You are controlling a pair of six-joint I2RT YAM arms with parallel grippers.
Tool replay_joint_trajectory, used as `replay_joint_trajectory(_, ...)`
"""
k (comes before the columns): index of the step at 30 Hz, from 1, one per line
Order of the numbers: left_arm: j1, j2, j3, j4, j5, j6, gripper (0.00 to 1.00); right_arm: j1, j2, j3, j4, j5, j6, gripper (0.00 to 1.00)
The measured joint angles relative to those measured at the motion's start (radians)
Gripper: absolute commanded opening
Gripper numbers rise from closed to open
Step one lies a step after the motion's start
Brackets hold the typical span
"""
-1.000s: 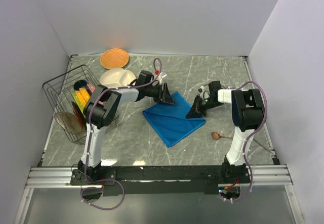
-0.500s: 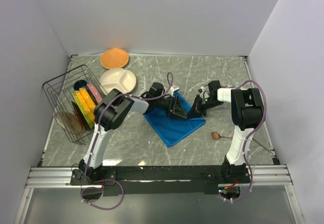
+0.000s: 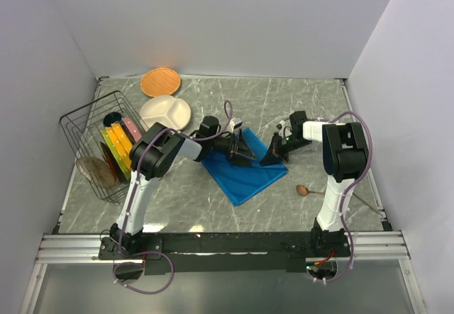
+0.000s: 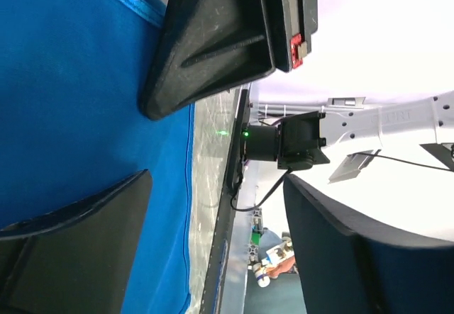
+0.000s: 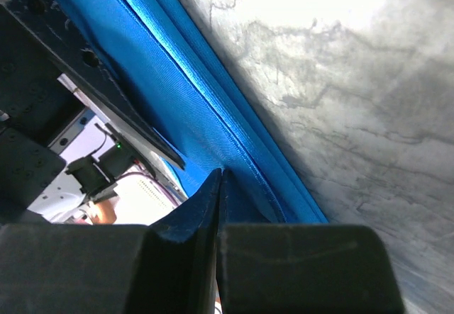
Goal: Fold the napkin into a case and place the utensils inside
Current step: Smooth out the top corner of the square-folded napkin at the center of the board.
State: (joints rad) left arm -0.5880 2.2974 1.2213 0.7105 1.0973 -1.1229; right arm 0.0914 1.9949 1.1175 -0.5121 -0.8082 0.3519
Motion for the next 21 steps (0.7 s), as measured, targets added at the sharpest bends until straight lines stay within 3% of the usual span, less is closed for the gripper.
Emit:
replay_joint_trajectory(10,0.068,-0.047,-0.090,0.050,0.042,0.017,0.85,0.016,0.001,0.023,-0.031,0.034,-0.001,0.01)
replay_joint_trajectory(21,0.184,-0.075,-0.129,0.003,0.116,0.109,0.83,0.029,0.001,0.037,-0.041,0.057,0.000,0.01)
